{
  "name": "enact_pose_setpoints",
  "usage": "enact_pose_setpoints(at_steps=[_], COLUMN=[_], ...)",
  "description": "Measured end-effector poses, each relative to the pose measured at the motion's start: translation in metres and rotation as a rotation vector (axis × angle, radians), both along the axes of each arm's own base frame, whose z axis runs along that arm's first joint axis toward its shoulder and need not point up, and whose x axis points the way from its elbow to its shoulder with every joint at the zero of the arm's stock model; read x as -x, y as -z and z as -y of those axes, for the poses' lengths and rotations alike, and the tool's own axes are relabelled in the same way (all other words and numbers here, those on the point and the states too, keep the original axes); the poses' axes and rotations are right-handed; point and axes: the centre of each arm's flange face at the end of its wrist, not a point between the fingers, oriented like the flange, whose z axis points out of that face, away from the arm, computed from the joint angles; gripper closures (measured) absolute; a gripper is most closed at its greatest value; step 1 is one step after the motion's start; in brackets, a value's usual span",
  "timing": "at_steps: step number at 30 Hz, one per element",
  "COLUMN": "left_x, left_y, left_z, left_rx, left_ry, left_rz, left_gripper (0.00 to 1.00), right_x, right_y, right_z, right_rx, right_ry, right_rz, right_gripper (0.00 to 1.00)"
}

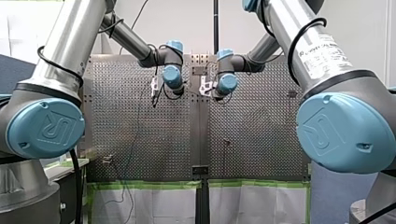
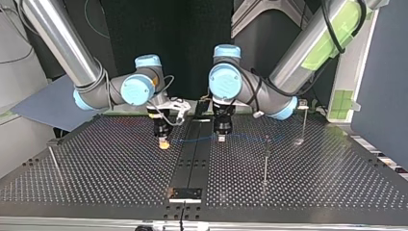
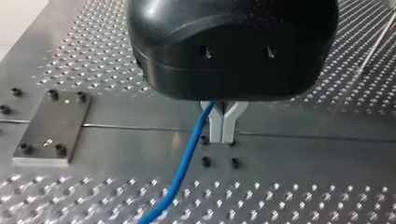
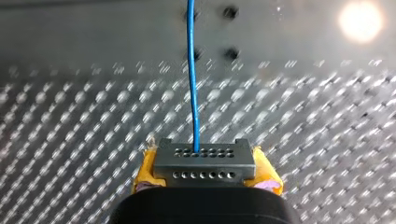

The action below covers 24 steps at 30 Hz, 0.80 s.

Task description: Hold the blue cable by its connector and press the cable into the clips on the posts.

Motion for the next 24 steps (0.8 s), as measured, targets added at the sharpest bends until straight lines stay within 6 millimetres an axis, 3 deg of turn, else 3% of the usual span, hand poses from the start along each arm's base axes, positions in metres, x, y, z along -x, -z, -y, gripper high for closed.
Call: enact_pose_setpoints(at_steps=[11,24], left_x=[0.015,0.040], left_y=[0.055,0.087], left_z=[0.020,0.038], left_rx=[-0.037,-0.055], left_ry=[0.033,0.050], left_rz=[-0.048,-0.048], left_gripper=[1.00,1.00], right_x=[0.018,0.034], right_y=[0.036,0.076], right_z=[-0.007,-0.020], right_rx=[-0.003,0.005], right_ry=[0.084,0.106], right_rz=[-0.047,-0.074], right_gripper=[1.00,1.00])
